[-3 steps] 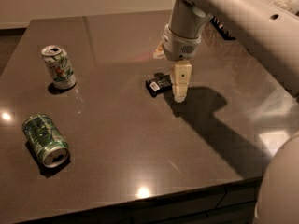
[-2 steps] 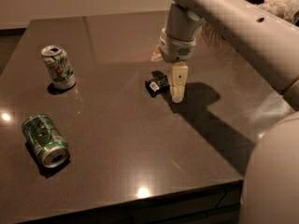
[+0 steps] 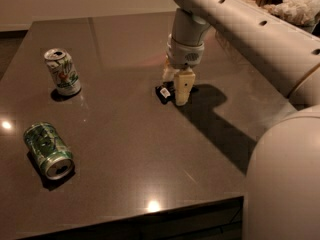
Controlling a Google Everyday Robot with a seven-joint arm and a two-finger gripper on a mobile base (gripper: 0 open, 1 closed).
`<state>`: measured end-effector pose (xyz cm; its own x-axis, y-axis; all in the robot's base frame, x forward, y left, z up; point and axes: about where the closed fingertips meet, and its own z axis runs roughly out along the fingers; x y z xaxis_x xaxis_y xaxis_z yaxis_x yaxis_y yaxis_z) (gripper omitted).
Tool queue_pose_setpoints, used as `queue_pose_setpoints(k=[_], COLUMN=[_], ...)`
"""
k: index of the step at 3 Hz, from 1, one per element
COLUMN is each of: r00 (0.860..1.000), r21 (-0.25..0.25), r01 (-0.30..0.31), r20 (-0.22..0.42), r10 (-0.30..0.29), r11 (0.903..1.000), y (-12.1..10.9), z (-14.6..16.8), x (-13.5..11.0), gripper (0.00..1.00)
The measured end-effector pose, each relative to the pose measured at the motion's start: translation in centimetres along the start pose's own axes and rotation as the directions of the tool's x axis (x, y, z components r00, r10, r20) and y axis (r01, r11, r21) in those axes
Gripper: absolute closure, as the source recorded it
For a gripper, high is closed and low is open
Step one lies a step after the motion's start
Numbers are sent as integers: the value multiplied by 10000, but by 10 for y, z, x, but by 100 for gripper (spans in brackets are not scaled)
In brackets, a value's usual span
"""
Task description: Move rxbar chocolate near green can
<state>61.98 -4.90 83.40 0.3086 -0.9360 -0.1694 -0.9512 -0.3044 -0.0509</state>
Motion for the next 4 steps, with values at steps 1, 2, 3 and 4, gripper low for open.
queue_pose_setpoints(k=[1, 2, 3, 4], r00=[10000, 10000, 10000, 10000], r21=[-63, -70, -71, -71], r01=[-36, -37, -35, -35], r20=[-44, -46, -45, -45], r10=[35, 37, 34, 34], r11=[10000, 10000, 10000, 10000], y=[-1, -1, -1, -1], z=[0, -2, -2, -2], x=[0, -1, -1, -1], gripper=[61, 85, 100, 100])
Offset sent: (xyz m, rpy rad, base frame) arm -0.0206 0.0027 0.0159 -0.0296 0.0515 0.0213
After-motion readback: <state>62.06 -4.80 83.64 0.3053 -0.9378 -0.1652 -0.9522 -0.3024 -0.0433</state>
